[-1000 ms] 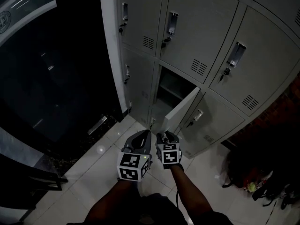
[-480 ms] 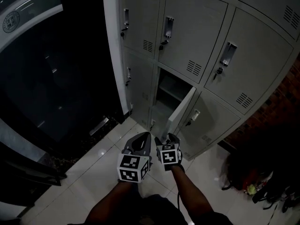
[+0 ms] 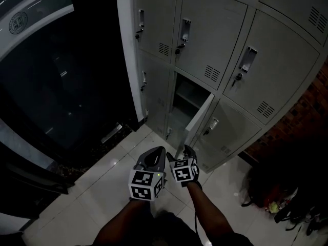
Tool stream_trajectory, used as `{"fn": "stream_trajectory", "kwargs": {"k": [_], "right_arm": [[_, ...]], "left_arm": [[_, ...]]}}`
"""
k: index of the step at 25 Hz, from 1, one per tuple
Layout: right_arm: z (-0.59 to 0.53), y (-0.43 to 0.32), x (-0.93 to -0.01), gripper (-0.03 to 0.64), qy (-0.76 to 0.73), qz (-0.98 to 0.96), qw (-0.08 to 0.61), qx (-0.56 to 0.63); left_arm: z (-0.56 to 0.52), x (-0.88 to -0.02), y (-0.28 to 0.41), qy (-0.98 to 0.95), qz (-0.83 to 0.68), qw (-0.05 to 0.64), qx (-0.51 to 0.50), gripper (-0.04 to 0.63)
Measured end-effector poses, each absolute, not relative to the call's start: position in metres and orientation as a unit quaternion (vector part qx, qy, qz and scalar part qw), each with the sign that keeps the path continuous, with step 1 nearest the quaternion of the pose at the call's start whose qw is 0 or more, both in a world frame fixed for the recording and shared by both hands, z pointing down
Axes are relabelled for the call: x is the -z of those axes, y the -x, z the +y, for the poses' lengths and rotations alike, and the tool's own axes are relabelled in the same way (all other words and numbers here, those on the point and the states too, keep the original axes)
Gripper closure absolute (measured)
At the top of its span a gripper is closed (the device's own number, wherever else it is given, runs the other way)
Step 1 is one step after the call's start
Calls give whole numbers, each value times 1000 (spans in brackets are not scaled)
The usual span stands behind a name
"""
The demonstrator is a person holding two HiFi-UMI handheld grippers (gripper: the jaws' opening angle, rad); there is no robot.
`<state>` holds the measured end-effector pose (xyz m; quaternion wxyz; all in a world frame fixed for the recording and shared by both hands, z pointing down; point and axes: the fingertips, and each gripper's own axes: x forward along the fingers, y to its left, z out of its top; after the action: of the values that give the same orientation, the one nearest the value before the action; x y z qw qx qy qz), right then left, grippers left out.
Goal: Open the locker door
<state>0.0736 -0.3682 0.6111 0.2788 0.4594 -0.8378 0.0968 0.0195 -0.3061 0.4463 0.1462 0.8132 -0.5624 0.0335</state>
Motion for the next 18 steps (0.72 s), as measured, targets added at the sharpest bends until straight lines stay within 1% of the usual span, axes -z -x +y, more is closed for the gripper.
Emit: {"fn": "stream_trajectory", "kwargs": {"k": [4, 8, 12, 18], "right_arm": [[-357, -76, -595, 280, -467, -838, 261, -103], [-344, -80, -570, 337, -484, -837, 235, -102], [-328, -81, -551, 385, -496, -833, 225, -94], [-294, -76, -529, 420, -513, -827, 215, -82]], "left_arm": [[-298, -438, -23, -813, -561, 150, -39, 591], [-288, -427, -25, -817, -555, 150, -41, 591], [-274, -416, -19, -820, -552, 147, -38, 591], [-241, -408, -10, -828, -541, 142, -36, 591]]}}
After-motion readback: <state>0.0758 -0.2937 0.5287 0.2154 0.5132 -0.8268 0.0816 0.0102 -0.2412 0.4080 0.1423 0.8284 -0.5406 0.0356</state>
